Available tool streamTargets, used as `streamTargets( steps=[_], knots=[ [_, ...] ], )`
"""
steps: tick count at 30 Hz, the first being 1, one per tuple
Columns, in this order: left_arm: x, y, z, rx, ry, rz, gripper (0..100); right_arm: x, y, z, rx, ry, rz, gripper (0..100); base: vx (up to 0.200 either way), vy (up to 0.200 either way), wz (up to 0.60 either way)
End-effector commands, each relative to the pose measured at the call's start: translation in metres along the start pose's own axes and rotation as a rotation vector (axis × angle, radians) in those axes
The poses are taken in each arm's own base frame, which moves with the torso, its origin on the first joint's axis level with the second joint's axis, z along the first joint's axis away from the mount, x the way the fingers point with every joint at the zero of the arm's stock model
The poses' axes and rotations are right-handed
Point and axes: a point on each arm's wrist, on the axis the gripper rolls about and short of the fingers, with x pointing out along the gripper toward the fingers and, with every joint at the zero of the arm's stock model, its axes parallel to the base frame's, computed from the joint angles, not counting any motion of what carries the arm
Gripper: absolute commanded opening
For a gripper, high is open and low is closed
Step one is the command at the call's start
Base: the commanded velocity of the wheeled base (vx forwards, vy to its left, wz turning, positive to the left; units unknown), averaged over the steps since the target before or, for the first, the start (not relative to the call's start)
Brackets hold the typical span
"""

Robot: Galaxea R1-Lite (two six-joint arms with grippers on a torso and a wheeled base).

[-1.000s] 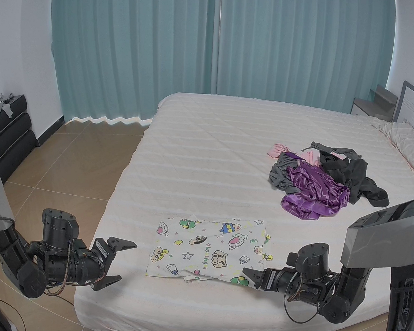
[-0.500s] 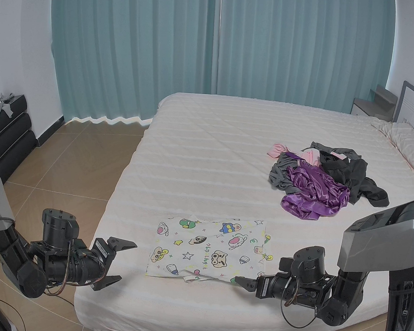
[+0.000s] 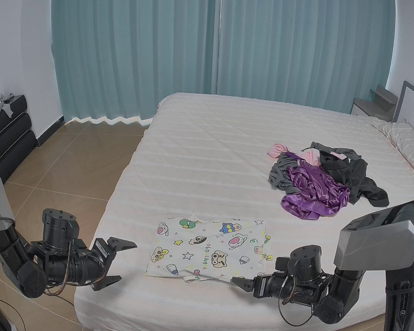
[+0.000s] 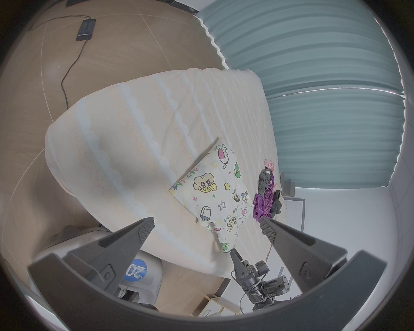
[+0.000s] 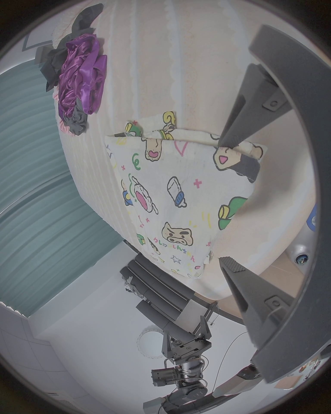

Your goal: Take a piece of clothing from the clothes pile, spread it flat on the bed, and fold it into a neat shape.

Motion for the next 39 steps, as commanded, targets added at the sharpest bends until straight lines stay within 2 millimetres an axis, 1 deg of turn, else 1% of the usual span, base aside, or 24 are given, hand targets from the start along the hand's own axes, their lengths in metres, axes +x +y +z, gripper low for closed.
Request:
streamTargets(
  steps=[1,2,3,9,13,17,21,26,30,33,34,36,39],
  knots=[
    [0.000,0.000,0.000,-0.001,0.000,0.000,100,0.003,-0.001,-0.003,0.001,0.011,-0.002,100,0.000,0.000,0.00],
    [0.000,0.000,0.000,-0.001,0.000,0.000,100,0.003,-0.001,-0.004,0.001,0.013,-0.002,100,0.000,0.000,0.00],
    [0.000,0.000,0.000,-0.001,0.000,0.000,100,0.003,-0.001,-0.004,0.001,0.013,-0.001,0,0.000,0.000,0.00],
    [0.000,0.000,0.000,-0.001,0.000,0.001,100,0.001,-0.003,-0.003,0.001,0.014,-0.003,0,0.000,0.000,0.00],
    [0.000,0.000,0.000,0.001,0.000,0.000,100,-0.002,-0.010,-0.003,0.004,0.033,-0.032,0,0.000,0.000,0.00],
    [0.000,0.001,0.000,0.020,-0.001,0.003,100,-0.010,-0.013,-0.002,0.009,0.040,-0.048,0,0.000,0.000,0.00],
    [0.000,0.001,0.000,0.021,0.000,0.006,100,-0.016,-0.018,-0.004,-0.004,0.053,-0.066,0,0.000,0.000,0.00],
    [0.000,0.001,0.000,0.021,0.000,0.006,100,-0.022,-0.022,-0.001,-0.003,0.045,-0.079,0,0.000,0.000,0.00],
    [0.000,0.001,0.000,0.021,0.000,0.004,100,-0.020,-0.023,-0.003,-0.002,0.051,-0.081,0,0.000,0.000,0.00],
    [0.001,0.001,0.000,0.021,0.000,0.006,100,-0.016,-0.024,-0.008,-0.004,0.069,-0.083,0,0.000,0.000,0.00],
    [0.001,0.001,0.000,0.021,0.000,0.006,100,-0.016,-0.024,-0.008,-0.005,0.063,-0.080,100,0.000,0.000,0.00],
    [0.001,0.001,0.000,0.021,0.000,0.006,100,-0.016,-0.023,-0.006,-0.006,0.056,-0.077,100,0.000,0.000,0.00],
    [0.001,0.000,0.000,0.019,-0.007,0.004,100,-0.022,-0.019,0.007,-0.008,0.004,-0.060,100,0.000,0.000,0.00]
  ],
)
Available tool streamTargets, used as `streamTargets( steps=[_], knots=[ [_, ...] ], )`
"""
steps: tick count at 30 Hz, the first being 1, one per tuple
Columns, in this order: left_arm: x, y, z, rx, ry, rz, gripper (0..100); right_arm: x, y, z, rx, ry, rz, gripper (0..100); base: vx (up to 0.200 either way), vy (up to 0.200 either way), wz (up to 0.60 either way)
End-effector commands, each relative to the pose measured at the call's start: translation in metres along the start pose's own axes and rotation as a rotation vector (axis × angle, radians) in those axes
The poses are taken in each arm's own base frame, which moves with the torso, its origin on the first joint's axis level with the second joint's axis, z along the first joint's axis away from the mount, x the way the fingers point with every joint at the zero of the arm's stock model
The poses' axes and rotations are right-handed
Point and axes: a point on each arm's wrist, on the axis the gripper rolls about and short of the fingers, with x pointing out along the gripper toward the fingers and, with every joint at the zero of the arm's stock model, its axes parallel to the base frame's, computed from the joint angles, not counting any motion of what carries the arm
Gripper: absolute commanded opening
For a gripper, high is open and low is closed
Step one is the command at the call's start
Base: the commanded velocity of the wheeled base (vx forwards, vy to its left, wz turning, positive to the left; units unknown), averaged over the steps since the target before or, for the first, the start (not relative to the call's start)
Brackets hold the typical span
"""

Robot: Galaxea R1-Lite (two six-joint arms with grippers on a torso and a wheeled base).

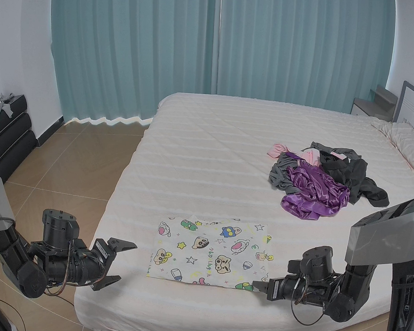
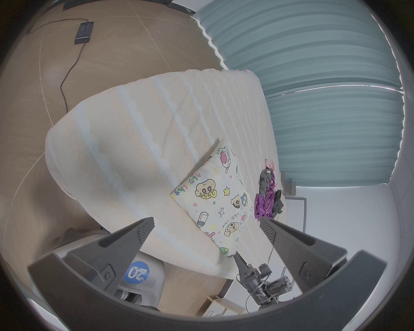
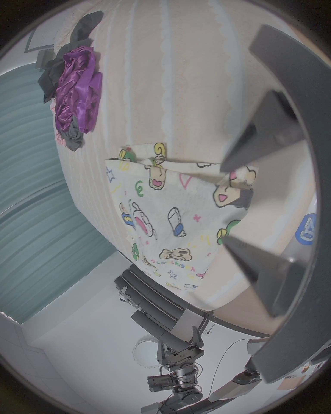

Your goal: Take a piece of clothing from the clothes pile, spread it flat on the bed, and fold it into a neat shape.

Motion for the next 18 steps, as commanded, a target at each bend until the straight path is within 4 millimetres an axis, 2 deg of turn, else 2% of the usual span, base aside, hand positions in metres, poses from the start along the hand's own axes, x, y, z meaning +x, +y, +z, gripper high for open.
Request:
streamTargets(
  steps=[1,5,6,14,18],
  knots=[
    [0.001,-0.002,0.001,-0.009,-0.015,-0.002,100,-0.008,0.004,0.014,0.004,-0.060,0.019,100,0.000,0.000,0.00],
    [0.001,-0.002,0.001,-0.010,-0.030,0.003,100,-0.010,0.005,0.029,0.015,-0.122,0.028,100,0.000,0.000,0.00],
    [0.001,-0.002,0.001,-0.010,-0.030,0.003,100,-0.005,0.007,0.034,0.033,-0.141,0.035,100,0.200,0.000,0.00],
    [0.002,-0.001,0.002,-0.004,-0.030,0.008,100,0.013,-0.005,0.032,0.114,-0.131,0.014,100,0.200,0.000,0.00],
    [0.006,0.001,0.001,0.001,-0.035,0.023,100,0.017,-0.014,0.031,0.130,-0.131,-0.010,100,0.000,0.000,0.00]
  ],
)
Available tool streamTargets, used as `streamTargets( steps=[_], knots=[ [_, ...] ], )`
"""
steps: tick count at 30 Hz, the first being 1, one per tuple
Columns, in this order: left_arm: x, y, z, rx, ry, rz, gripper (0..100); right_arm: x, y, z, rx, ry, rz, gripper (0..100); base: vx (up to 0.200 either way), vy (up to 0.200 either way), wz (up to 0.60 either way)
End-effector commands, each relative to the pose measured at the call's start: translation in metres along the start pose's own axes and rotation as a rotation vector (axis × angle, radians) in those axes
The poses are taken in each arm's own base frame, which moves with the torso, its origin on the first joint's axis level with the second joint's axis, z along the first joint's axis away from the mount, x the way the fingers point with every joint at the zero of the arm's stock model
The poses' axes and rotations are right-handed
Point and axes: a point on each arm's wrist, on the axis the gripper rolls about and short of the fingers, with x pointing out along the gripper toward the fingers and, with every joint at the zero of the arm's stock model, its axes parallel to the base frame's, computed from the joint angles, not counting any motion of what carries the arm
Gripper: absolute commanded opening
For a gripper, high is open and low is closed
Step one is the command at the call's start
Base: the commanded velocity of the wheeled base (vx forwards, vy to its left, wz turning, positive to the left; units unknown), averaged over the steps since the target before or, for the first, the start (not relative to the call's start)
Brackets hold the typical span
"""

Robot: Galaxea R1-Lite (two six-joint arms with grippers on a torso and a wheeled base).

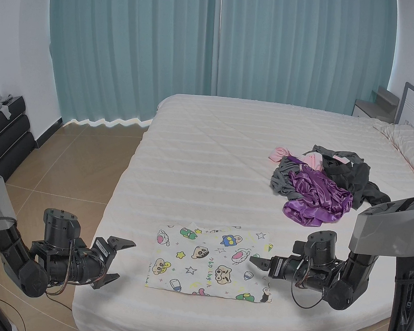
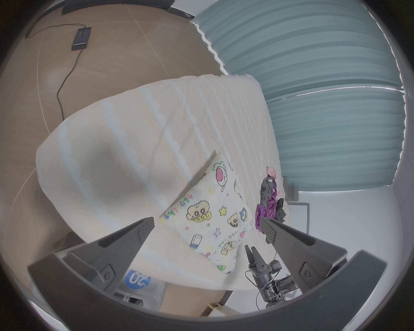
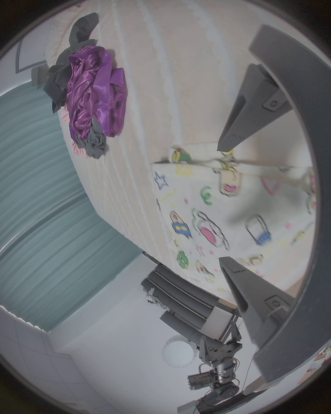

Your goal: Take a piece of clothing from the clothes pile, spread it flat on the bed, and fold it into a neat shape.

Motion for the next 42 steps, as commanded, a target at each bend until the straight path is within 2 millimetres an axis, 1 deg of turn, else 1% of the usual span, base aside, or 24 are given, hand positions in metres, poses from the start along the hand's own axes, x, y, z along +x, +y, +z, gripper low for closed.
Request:
streamTargets(
  steps=[1,4,6,9,13,15,16,17,18,19,20,21,22,23,24,25,26,28,30,32,33,38,41,42],
  knots=[
    [0.005,0.002,-0.002,0.004,0.002,0.017,100,0.007,-0.012,-0.004,0.015,0.013,-0.029,100,0.000,0.000,0.00],
    [0.010,0.002,-0.004,0.012,-0.013,0.036,100,0.011,-0.019,-0.004,0.024,0.016,-0.047,100,0.000,0.000,0.00],
    [0.013,0.002,-0.004,0.014,-0.025,0.044,100,0.013,-0.022,-0.008,0.027,0.031,-0.057,100,0.000,0.000,0.00],
    [0.017,0.002,-0.005,0.017,-0.032,0.054,100,0.015,-0.025,-0.014,0.029,0.049,-0.062,100,0.000,0.000,0.00],
    [0.027,0.002,-0.012,0.050,-0.026,0.075,100,0.017,-0.025,-0.020,0.025,0.073,-0.058,100,0.000,0.000,0.00],
    [0.034,0.002,-0.013,0.085,-0.043,0.089,100,0.020,-0.024,-0.025,0.021,0.087,-0.056,100,0.000,0.000,0.00],
    [0.043,0.002,-0.015,0.138,-0.048,0.103,100,0.021,-0.025,-0.026,0.021,0.094,-0.053,100,0.000,0.000,0.00],
    [0.045,0.002,-0.016,0.150,-0.046,0.108,100,0.021,-0.025,-0.026,0.021,0.093,-0.051,100,0.000,0.000,0.00],
    [0.053,0.005,-0.020,0.209,-0.039,0.132,100,0.022,-0.024,-0.026,0.021,0.095,-0.044,100,0.000,0.000,0.00],
    [0.056,0.007,-0.022,0.237,-0.038,0.144,100,0.022,-0.024,-0.026,0.023,0.097,-0.040,100,0.000,0.000,0.00],
    [0.062,0.008,-0.022,0.268,-0.047,0.154,100,0.023,-0.024,-0.026,0.025,0.098,-0.035,100,0.000,0.000,0.00],
    [0.063,0.008,-0.022,0.272,-0.048,0.155,100,0.023,-0.024,-0.026,0.025,0.099,-0.034,100,0.000,0.000,0.00],
    [0.074,0.009,-0.020,0.321,-0.067,0.172,100,0.024,-0.025,-0.028,0.029,0.110,-0.029,100,0.000,0.000,0.00],
    [0.074,0.009,-0.020,0.321,-0.067,0.172,100,0.024,-0.025,-0.028,0.029,0.110,-0.029,100,0.000,0.000,0.00],
    [0.087,0.010,-0.018,0.364,-0.082,0.184,100,0.027,-0.026,-0.030,0.029,0.111,-0.027,100,0.000,0.000,0.00],
    [0.087,0.010,-0.018,0.364,-0.082,0.184,100,0.027,-0.026,-0.030,0.029,0.111,-0.027,100,0.000,0.000,0.00],
    [0.097,0.011,-0.016,0.422,-0.090,0.194,100,0.029,-0.026,-0.029,0.027,0.102,-0.022,100,0.000,0.000,0.00],
    [0.105,0.009,-0.015,0.494,-0.085,0.189,100,0.030,-0.025,-0.028,0.026,0.095,-0.016,100,0.000,0.000,0.00],
    [0.110,0.008,-0.015,0.523,-0.080,0.184,100,0.030,-0.025,-0.028,0.026,0.095,-0.012,100,0.000,0.000,0.00],
    [0.119,0.004,-0.019,0.555,-0.072,0.165,100,0.031,-0.024,-0.028,0.024,0.084,0.008,100,0.000,0.000,0.00],
    [0.127,0.001,-0.022,0.566,-0.072,0.151,100,0.032,-0.024,-0.027,0.021,0.068,0.024,100,0.000,0.000,0.00],
    [0.137,-0.009,-0.027,0.596,-0.065,0.113,100,0.034,-0.021,-0.030,0.017,0.070,0.054,100,0.000,0.000,0.00],
    [0.142,-0.010,-0.031,0.612,-0.057,0.106,100,0.036,-0.019,-0.030,0.014,0.072,0.064,100,0.000,0.000,0.00],
    [0.145,-0.011,-0.034,0.624,-0.053,0.099,100,0.037,-0.013,-0.033,0.010,0.080,0.078,100,0.000,0.000,0.00]
  ],
)
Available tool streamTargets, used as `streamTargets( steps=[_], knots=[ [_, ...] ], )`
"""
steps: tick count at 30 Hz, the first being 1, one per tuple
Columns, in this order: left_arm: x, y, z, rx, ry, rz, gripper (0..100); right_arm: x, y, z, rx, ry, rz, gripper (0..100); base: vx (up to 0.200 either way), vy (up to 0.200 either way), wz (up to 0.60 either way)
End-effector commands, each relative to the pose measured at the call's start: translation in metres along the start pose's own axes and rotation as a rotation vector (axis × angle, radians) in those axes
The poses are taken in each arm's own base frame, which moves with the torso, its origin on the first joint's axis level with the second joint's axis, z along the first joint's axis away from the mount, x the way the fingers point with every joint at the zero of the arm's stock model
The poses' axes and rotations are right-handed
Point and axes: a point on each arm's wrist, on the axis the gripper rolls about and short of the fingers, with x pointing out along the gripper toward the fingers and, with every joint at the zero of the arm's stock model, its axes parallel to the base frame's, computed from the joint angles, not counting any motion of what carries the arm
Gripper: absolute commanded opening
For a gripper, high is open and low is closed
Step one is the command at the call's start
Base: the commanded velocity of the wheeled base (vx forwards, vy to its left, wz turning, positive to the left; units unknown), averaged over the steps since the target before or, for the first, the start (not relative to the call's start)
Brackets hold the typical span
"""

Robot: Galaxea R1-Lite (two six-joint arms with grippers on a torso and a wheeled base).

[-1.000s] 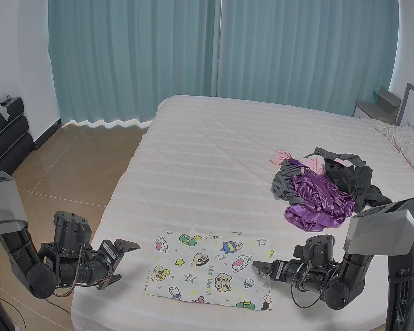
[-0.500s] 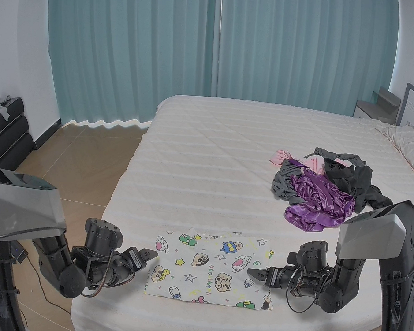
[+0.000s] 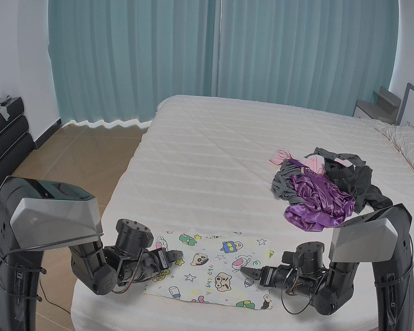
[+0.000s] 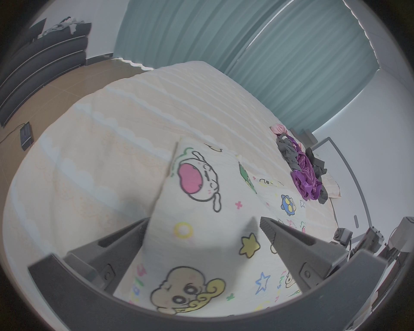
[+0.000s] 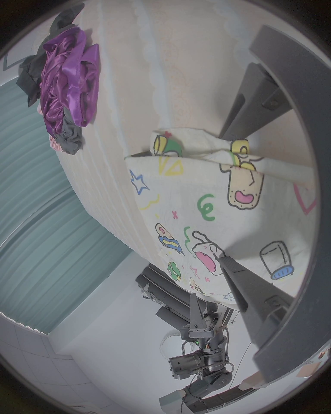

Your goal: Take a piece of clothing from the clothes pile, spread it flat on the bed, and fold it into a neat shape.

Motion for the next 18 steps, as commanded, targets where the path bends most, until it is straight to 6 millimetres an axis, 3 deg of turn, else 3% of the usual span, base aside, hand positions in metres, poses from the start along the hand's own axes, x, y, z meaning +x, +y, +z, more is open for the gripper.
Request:
streamTargets(
  steps=[1,11,12,18],
  knots=[
    [0.010,-0.005,-0.007,0.023,0.016,-0.012,100,0.005,0.007,-0.008,-0.009,0.024,0.021,100,0.000,0.000,0.00],
    [0.010,-0.018,-0.018,0.051,0.040,-0.052,100,0.012,0.016,-0.012,0.003,0.032,0.048,100,0.000,0.000,0.00],
    [0.010,-0.018,-0.018,0.050,0.039,-0.053,0,0.013,0.018,-0.011,0.003,0.031,0.052,0,0.000,0.000,0.00],
    [0.009,-0.017,-0.018,0.045,0.038,-0.051,0,0.012,0.019,-0.010,0.050,0.018,0.064,0,0.000,0.000,0.00]
  ],
)
